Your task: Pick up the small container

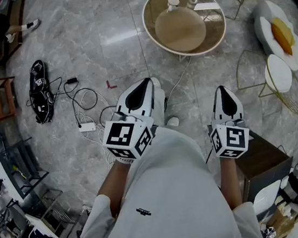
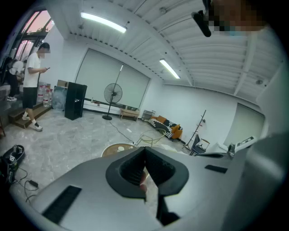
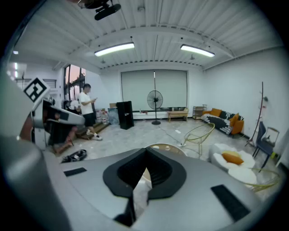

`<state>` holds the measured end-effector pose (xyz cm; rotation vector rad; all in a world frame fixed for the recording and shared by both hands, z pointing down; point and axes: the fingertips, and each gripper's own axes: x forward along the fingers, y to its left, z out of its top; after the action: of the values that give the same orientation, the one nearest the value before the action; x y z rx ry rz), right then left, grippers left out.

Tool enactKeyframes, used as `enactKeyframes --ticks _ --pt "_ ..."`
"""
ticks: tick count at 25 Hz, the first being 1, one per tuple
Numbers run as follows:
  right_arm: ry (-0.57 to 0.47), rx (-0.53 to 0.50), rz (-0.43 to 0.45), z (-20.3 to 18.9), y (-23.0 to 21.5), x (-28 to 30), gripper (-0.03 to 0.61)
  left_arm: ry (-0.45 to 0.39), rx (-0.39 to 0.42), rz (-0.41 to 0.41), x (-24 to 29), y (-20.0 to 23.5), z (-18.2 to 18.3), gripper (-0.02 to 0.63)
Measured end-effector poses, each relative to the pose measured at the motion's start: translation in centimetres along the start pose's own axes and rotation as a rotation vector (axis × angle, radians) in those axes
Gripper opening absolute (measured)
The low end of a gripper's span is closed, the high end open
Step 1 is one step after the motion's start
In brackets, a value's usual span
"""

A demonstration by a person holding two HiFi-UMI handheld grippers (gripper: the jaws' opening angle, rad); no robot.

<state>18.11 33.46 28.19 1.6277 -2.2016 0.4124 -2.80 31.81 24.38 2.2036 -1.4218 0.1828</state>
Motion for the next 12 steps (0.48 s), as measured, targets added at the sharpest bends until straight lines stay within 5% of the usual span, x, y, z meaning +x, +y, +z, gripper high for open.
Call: enactKeyframes --ticks 4,12 --pt "-0.042 0.020 0.103 0.5 3.2 -5.8 0.006 0.019 0.078 -0.018 -4.8 -5.3 -2.9 0.018" --pt "-0.087 0.030 0.069 -1.5 6.3 -12.2 0.005 0.018 0.142 -0.079 -10.1 -8.9 -4.0 0.018"
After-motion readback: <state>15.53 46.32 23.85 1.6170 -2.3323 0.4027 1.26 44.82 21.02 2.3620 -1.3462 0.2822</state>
